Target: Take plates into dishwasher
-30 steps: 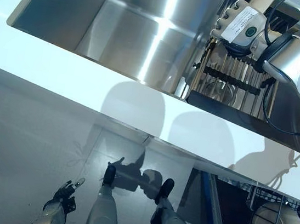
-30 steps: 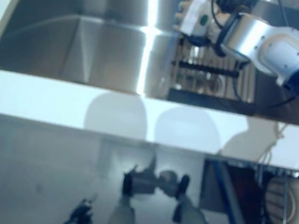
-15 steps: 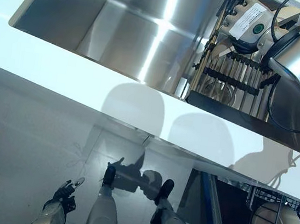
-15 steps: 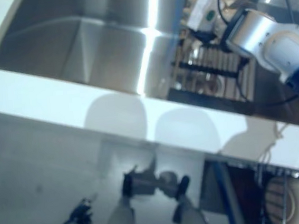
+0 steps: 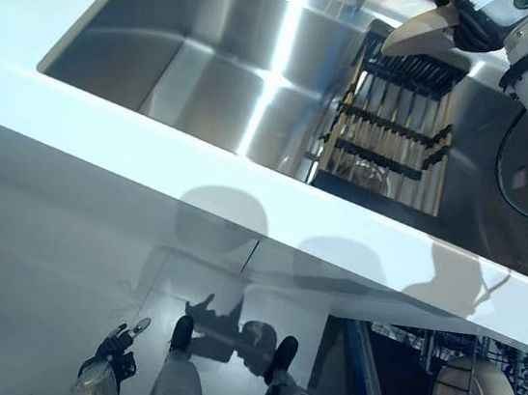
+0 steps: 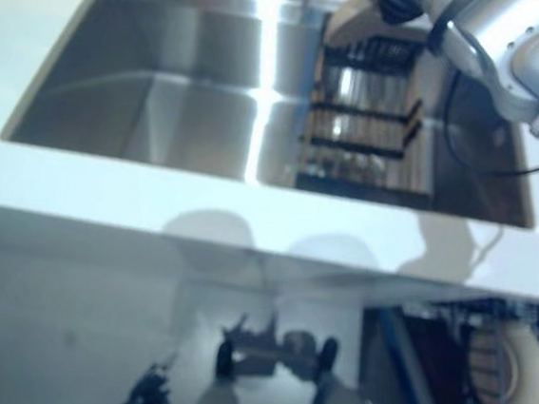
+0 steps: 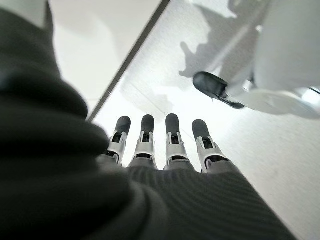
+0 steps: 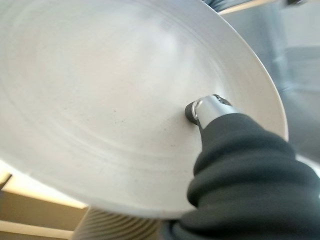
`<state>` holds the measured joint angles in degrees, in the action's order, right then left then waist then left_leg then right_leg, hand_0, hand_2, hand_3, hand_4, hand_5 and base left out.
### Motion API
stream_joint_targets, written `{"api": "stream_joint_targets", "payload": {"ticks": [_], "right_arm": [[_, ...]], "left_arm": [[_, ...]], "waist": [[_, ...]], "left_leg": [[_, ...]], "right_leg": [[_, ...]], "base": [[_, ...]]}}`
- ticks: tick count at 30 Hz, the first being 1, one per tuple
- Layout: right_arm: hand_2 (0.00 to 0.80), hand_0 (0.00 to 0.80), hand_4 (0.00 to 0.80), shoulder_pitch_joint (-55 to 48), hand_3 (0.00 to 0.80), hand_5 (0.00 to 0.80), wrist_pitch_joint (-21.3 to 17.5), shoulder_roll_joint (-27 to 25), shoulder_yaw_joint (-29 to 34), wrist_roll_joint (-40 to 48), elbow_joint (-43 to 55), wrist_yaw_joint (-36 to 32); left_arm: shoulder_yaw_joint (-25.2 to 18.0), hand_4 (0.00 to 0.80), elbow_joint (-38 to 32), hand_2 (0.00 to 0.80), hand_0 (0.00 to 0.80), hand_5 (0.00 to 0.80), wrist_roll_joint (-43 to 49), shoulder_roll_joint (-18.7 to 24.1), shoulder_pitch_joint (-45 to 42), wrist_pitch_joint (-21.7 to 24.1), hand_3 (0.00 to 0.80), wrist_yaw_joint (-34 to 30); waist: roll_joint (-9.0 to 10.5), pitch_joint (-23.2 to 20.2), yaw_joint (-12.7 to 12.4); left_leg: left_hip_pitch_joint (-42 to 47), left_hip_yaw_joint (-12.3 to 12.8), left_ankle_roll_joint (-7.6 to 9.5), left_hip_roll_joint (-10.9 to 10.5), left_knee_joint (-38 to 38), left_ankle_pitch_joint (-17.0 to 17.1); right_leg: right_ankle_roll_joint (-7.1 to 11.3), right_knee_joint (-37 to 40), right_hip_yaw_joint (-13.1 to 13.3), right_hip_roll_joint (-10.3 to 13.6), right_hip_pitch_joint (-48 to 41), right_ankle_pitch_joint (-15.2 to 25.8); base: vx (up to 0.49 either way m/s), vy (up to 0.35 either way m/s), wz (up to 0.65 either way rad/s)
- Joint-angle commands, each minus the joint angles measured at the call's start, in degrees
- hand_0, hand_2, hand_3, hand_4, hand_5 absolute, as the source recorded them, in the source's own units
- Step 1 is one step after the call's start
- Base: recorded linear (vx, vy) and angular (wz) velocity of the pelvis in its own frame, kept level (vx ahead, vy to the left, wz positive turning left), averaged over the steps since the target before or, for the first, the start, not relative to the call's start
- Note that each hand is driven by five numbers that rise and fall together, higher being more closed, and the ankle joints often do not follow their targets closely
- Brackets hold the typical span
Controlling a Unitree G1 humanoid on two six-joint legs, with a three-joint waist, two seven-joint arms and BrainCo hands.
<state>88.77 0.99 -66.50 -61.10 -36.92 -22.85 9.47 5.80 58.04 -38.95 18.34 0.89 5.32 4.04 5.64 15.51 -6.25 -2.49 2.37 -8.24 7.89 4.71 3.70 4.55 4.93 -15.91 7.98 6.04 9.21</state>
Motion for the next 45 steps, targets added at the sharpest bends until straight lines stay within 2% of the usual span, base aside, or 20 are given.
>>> {"api": "stream_joint_targets", "payload": {"ticks": [1, 11, 17, 21, 28, 36, 39, 45], "right_arm": [[0.800, 0.800, 0.800, 8.4, 0.800, 0.800, 4.3, -2.0, 0.5, 2.6, -3.5, 3.3], [0.800, 0.800, 0.800, 7.1, 0.800, 0.800, 9.3, -6.1, 2.8, 18.1, -5.7, 1.7], [0.800, 0.800, 0.800, 0.9, 0.800, 0.800, 14.9, -6.6, 9.4, 28.3, -10.5, -1.3], [0.800, 0.800, 0.800, -4.0, 0.800, 0.800, 18.1, -6.6, 14.1, 33.2, -15.9, -6.0], [0.800, 0.800, 0.800, -7.5, 0.800, 0.800, 16.5, -8.7, 17.4, 34.5, -23.9, -9.1], [0.800, 0.800, 0.800, -14.7, 0.800, 0.800, 14.4, -13.4, 22.1, 36.3, -24.6, -14.2], [0.800, 0.800, 0.800, -19.4, 0.800, 0.800, 14.1, -14.4, 25.6, 36.0, -23.1, -15.5], [0.800, 0.800, 0.800, -35.8, 0.800, 0.800, 13.1, -16.0, 38.6, 35.3, -18.5, -17.3]], "left_arm": [[2.3, 0.000, 2.7, 0.000, 0.000, 0.000, 2.8, 1.1, -1.9, 2.3, 0.000, 0.7], [1.9, 0.000, 6.1, 0.000, 0.000, 0.000, 6.4, -0.1, -4.0, 3.3, 0.000, 0.0], [1.7, 0.000, 7.6, 0.000, 0.000, 0.000, 6.9, 0.0, -3.0, 3.3, 0.000, -1.3], [1.2, 0.000, 8.8, 0.000, 0.000, 0.000, 7.4, 0.0, -2.4, 2.9, 0.000, -2.1], [0.8, 0.000, 10.5, 0.000, 0.000, 0.000, 8.9, -0.2, -3.2, 3.5, 0.000, -3.6], [0.0, 0.000, 11.1, 0.000, 0.000, 0.000, 10.3, 0.0, -2.8, 2.6, 0.000, -3.9], [-0.2, 0.000, 10.9, 0.000, 0.000, 0.000, 10.8, 0.1, -2.6, 2.1, 0.000, -3.9], [-0.9, 0.000, 10.5, 0.000, 0.000, 0.000, 11.6, 0.2, -1.8, 1.3, 0.000, -3.8]], "waist": [[2.34, -5.2, 0.3], [2.40, -12.2, 2.7], [1.84, -13.9, 4.4], [1.68, -14.5, 5.7], [1.90, -15.0, 7.4], [2.11, -15.4, 10.3], [2.07, -15.5, 11.4], [1.59, -15.3, 14.2]], "left_leg": [[0.1, 1.0, 2.04, 1.0, 0.3, -0.9], [5.2, 3.9, 1.55, 1.7, 0.3, -2.4], [6.8, 5.5, 1.38, 1.8, 0.3, -2.8], [7.7, 6.7, 1.31, 1.8, 0.3, -2.9], [8.8, 8.8, 1.19, 2.1, 0.3, -3.2], [10.0, 11.2, 1.44, 2.4, 0.3, -3.7], [10.4, 12.1, 1.57, 2.5, 0.3, -3.9], [11.2, 14.1, 1.73, 2.7, 0.3, -4.3]], "right_leg": [[5.81, 0.1, 2.2, 2.3, -4.7, -4.4], [6.27, 0.1, 4.2, 2.1, -7.9, -5.2], [6.14, 0.1, 5.6, 1.8, -8.5, -5.3], [5.88, 0.1, 6.7, 1.5, -8.7, -5.1], [5.71, 0.1, 8.3, 1.1, -8.5, -4.8], [5.57, 0.1, 10.5, 0.6, -8.2, -4.5], [5.57, 0.1, 11.3, 0.4, -8.0, -4.4], [5.56, 0.1, 13.0, 0.0, -7.2, -4.1]], "base": [[0.081, -0.011, -0.12], [0.074, 0.003, -0.16], [0.022, 0.012, -0.13], [0.026, 0.011, -0.13], [0.016, 0.003, -0.15], [0.005, -0.011, -0.10], [0.003, -0.021, -0.18], [-0.013, -0.023, -0.14]]}}
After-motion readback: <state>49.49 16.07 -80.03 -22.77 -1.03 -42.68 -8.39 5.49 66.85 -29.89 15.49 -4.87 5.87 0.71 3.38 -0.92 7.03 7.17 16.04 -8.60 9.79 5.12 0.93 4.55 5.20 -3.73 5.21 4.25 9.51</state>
